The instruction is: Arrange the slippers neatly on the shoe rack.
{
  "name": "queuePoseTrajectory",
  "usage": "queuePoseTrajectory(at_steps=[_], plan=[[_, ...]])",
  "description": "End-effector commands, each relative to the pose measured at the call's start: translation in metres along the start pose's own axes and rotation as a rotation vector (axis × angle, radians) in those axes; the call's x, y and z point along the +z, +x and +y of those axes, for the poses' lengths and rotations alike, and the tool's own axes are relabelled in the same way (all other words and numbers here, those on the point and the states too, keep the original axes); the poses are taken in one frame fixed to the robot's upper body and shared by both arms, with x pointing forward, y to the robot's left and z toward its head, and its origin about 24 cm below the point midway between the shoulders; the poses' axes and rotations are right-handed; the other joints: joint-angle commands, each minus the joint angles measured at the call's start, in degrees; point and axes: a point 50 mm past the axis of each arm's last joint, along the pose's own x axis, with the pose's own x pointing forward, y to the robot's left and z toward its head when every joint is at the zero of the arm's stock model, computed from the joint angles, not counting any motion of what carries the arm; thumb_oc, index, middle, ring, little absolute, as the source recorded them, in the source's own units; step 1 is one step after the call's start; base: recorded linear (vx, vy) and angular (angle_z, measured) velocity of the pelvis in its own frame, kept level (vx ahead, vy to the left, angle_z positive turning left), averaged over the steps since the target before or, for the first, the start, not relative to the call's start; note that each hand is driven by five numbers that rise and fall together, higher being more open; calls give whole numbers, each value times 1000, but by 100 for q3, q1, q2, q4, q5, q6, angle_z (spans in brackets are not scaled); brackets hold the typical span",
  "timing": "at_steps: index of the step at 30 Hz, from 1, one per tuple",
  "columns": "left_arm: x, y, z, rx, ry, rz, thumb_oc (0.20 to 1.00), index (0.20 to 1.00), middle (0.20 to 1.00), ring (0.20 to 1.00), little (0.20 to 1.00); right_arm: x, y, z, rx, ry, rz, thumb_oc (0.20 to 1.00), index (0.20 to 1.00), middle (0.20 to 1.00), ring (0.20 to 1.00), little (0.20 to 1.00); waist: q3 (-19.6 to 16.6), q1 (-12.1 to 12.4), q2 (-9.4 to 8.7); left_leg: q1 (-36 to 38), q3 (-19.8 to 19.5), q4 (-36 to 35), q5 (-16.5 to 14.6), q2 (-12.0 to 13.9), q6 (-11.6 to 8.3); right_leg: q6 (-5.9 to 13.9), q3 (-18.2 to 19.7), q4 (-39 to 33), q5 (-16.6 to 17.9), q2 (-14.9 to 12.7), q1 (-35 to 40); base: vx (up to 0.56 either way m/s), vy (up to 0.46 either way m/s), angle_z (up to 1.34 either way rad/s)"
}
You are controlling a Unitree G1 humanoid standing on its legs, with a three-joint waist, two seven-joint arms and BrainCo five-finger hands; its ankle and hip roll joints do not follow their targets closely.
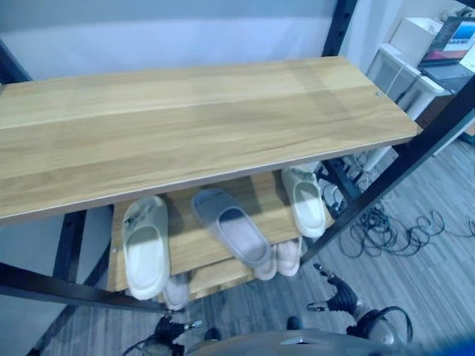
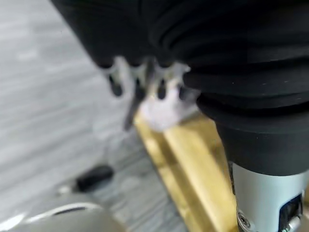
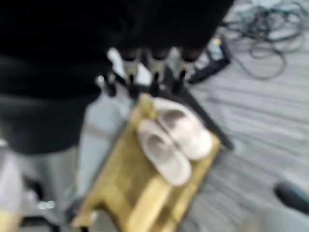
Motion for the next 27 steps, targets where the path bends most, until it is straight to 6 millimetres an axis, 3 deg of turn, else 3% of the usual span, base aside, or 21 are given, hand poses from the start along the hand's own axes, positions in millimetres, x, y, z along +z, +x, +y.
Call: queuePoseTrajectory(at_steps=[1,6,11,17,23,27], plan=[[3,1,0,37,14,-4,1000,1000,1000,1000,1000,13,-3,-6,-1,-26,-100,1000,1000,1000,1000,1000,-411,-1,-8,-222,-118,68,51,99,-46,736,41,721,351,-625,-396,5,35,-12],[8,2,1,47,36,-39,1000,1000,1000,1000,1000,37,-18,-27,-35,-191,-246,1000,1000,1000,1000,1000,-461,-69,-22,-152,-84,68,5,74,-25,768,53,697,340,-640,-363,3,16,-1],[8,1,-3,42,27,-41,1000,1000,1000,1000,1000,57,-18,-40,-98,-215,-340,1000,1000,1000,1000,1000,-496,-60,-32,-129,-59,68,-4,85,-25,777,39,669,349,-640,-336,0,0,0],[5,0,-7,35,25,-22,1000,1000,1000,1000,1000,82,0,-55,-186,-211,-435,1000,1000,1000,1000,1000,-529,52,-57,-147,-100,68,5,98,-16,748,-7,662,294,-632,-301,23,2,-3],[-8,-1,-4,61,-84,59,1000,1000,1000,1000,1000,107,22,-70,-254,-230,-512,1000,1000,1000,1000,1000,-567,284,-121,-198,-260,69,19,109,-25,698,-146,678,223,-645,-203,50,-4,6],[-12,-2,-1,62,-64,69,1000,1000,1000,1000,1000,110,35,-75,-258,-243,-504,1000,1000,1000,1000,1000,-580,398,-148,-231,-330,68,21,95,-24,683,-231,679,199,-656,-173,42,2,19]])
